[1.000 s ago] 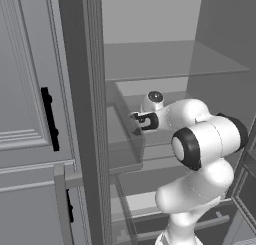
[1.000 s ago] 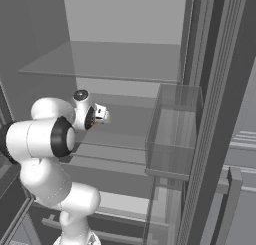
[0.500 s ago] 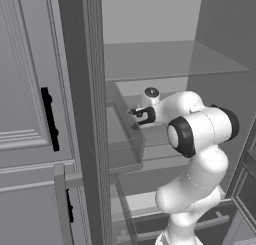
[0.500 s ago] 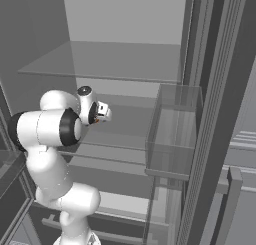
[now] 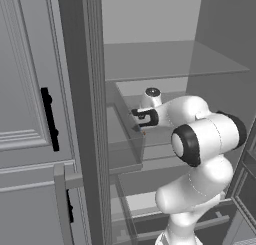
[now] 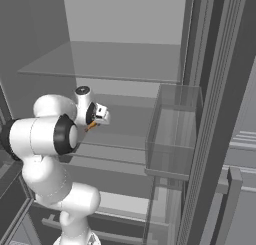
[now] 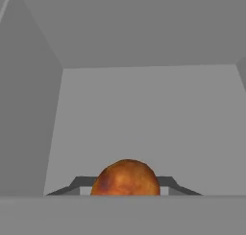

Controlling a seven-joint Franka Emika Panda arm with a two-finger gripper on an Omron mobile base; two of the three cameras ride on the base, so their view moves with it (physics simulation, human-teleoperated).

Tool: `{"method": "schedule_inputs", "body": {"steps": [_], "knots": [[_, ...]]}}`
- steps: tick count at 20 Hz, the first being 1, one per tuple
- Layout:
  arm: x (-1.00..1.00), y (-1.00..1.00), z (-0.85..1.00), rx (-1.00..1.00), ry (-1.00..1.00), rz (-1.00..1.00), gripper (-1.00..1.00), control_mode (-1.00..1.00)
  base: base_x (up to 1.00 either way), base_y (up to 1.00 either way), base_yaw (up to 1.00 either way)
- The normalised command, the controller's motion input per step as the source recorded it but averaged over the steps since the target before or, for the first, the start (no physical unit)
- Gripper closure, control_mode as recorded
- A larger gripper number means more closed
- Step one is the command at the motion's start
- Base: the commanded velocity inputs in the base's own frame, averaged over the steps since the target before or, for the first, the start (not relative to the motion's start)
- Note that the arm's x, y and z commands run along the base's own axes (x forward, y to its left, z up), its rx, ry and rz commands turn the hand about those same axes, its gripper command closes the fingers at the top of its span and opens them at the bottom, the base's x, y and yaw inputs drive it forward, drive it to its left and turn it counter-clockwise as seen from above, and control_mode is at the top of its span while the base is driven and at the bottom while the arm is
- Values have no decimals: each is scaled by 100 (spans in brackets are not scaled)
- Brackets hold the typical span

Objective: Place one squash and one chicken drumstick in each tupperware on the nearby counter, to pack two identical lunches.

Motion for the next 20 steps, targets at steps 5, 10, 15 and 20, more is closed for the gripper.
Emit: {"method": "schedule_inputs", "body": {"steps": [5, 10, 15, 20], "knots": [[-64, -8, -14, 3, 2, -6, 100, -100, 0, 0, 0], [-100, -44, 52, 6, -1, -13, 100, -100, 0, 0, 0], [-100, -47, 88, 3, -3, -11, 100, -100, 0, 0, 0], [-100, -52, 96, 0, 0, -4, 100, -100, 0, 0, 0]]}}
